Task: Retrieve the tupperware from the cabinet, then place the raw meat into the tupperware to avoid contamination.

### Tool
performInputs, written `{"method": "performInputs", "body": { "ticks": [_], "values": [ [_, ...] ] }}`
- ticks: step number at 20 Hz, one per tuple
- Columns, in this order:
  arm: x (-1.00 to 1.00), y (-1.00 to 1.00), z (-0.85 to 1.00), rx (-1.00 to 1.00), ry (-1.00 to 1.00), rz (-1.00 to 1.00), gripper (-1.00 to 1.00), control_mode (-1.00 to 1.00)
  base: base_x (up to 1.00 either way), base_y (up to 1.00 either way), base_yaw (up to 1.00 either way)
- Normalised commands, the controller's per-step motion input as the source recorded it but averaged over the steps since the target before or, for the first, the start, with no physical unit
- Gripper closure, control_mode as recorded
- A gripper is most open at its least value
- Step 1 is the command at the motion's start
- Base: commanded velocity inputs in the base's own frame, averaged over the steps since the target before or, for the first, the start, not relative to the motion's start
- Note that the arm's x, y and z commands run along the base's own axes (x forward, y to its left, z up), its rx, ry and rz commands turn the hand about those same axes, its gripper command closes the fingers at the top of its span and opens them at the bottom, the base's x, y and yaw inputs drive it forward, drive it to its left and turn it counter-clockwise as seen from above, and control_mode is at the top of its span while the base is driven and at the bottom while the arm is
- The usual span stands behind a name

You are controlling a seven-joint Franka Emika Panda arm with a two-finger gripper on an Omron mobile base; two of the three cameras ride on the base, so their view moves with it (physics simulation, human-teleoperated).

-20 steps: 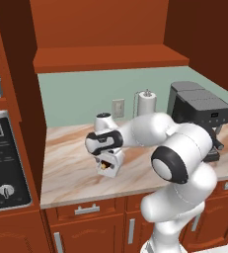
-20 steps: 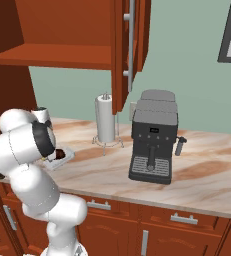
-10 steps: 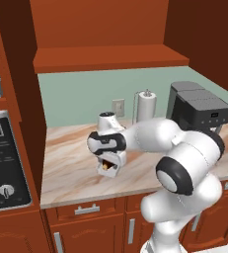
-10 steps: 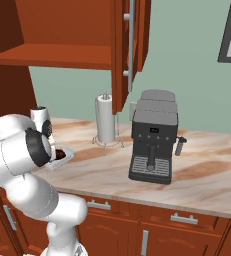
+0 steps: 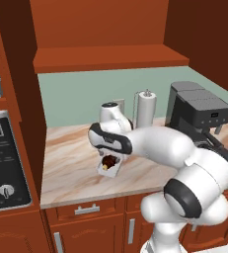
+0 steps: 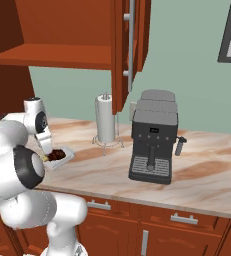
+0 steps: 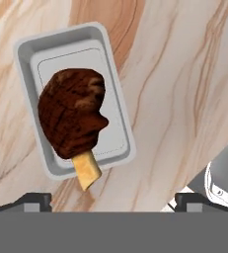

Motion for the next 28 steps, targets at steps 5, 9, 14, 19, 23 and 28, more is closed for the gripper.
{"method": "performInputs", "body": {
  "ticks": [5, 9, 14, 19, 23, 28],
  "values": [
    [-0.43, -0.04, 0.45, 0.0, -0.11, 0.06, -1.0, -1.0, 0.0, 0.0, 0.0],
    [-0.54, -0.14, 0.49, 0.0, -0.13, 0.06, -1.0, -1.0, 0.0, 0.0, 0.0],
    [-0.59, -0.17, 0.5, 0.0, -0.14, 0.06, -1.0, -1.0, 0.0, 0.0, 0.0],
    [-0.66, -0.29, 0.44, 0.0, -0.15, 0.05, -1.0, -1.0, 0.0, 0.0, 0.0],
    [-0.62, -0.33, 0.42, 0.0, -0.15, 0.04, -1.0, -1.0, 0.0, 0.0, 0.0],
    [-0.6, -0.28, 0.45, 0.0, -0.16, 0.04, -1.0, -1.0, 0.0, 0.0, 0.0]
  ]
}}
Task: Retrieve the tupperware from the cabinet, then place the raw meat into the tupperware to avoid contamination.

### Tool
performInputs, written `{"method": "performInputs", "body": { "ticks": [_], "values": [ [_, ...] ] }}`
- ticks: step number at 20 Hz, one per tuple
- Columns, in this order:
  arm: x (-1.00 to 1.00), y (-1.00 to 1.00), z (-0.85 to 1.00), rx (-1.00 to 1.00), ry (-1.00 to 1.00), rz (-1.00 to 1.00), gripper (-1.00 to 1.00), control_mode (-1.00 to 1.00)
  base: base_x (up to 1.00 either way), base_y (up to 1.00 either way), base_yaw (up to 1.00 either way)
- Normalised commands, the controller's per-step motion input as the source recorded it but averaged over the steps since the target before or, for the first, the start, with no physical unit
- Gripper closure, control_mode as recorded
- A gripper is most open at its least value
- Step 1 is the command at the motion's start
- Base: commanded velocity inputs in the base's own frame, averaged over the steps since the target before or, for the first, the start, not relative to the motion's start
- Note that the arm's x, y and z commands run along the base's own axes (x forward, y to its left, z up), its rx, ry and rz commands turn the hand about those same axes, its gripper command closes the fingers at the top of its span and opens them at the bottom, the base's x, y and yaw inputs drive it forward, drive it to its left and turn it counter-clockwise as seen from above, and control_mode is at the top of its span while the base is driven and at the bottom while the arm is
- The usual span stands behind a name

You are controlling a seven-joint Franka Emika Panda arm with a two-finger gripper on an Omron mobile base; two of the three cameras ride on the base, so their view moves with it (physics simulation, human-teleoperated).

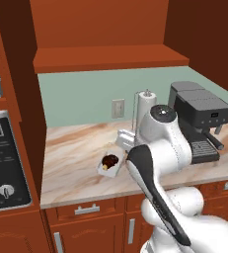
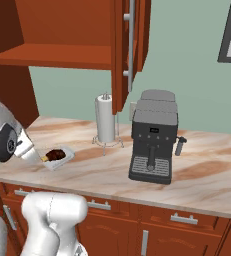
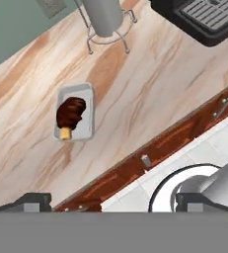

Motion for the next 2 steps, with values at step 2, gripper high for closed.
{"method": "performInputs", "body": {
  "ticks": [2],
  "values": [
    [-0.58, -0.23, 0.46, 0.0, -0.19, 0.04, -1.0, -1.0, 0.0, 0.0, 0.0]
  ]
}}
